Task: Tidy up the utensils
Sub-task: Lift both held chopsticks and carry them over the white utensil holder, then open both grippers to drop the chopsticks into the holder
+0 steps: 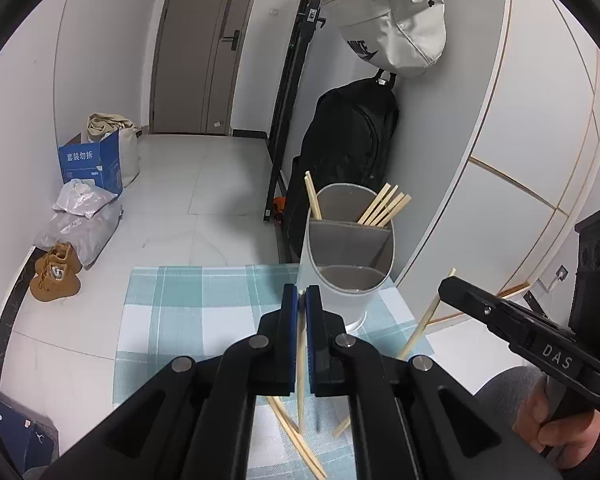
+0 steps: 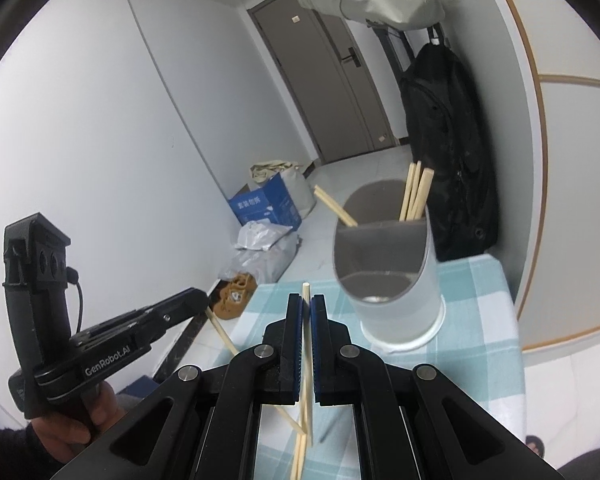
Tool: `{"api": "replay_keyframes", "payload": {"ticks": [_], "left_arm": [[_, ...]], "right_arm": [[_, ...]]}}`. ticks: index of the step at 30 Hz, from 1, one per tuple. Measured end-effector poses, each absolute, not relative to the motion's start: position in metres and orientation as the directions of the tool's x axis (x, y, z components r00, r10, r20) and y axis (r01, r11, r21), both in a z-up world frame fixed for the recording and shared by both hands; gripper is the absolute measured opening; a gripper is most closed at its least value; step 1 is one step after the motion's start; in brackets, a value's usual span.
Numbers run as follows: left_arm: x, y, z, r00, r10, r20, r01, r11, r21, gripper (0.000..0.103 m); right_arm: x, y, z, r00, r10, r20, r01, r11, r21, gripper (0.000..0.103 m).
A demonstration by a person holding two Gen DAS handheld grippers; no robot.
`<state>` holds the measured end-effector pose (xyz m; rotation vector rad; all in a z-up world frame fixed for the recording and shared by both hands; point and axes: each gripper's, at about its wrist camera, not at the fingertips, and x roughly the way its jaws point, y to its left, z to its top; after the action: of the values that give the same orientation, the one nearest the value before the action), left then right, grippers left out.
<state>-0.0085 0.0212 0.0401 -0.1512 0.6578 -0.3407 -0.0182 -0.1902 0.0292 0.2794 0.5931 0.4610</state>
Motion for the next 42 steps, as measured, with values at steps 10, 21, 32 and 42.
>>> {"api": "replay_keyframes", "payload": {"ticks": [10,21,32,42], "left_arm": [[0.012,0.007,0.076,0.749,-0.364,-0.553,0.284,0.931,-0.228,0.0],[0.056,-0.005,0.129,0.778,-0.388,-0.494,0.301,0.921,-0.248,0.0],[0.109,-0.022,0.156,0.793,-0.392,-0.467,0.329,0.92,-0.214,0.0],[0.137,-0.028,0.13,0.761,-0.399,-0.511,0.339,0.917,-0.211,0.0]], "right_arm": [[0.011,-0.212,0.068,0.762,0.468,-0.446,-0.311,0.87,0.381,0.003],[0.058,-0.239,0.129,0.804,0.449,-0.391,-0.293,0.87,0.397,0.003],[0.116,-0.244,0.17,0.835,0.421,-0.355,-0.291,0.885,0.365,0.003],[0.154,-0.236,0.158,0.834,0.398,-0.382,-0.279,0.902,0.33,0.003]]}}
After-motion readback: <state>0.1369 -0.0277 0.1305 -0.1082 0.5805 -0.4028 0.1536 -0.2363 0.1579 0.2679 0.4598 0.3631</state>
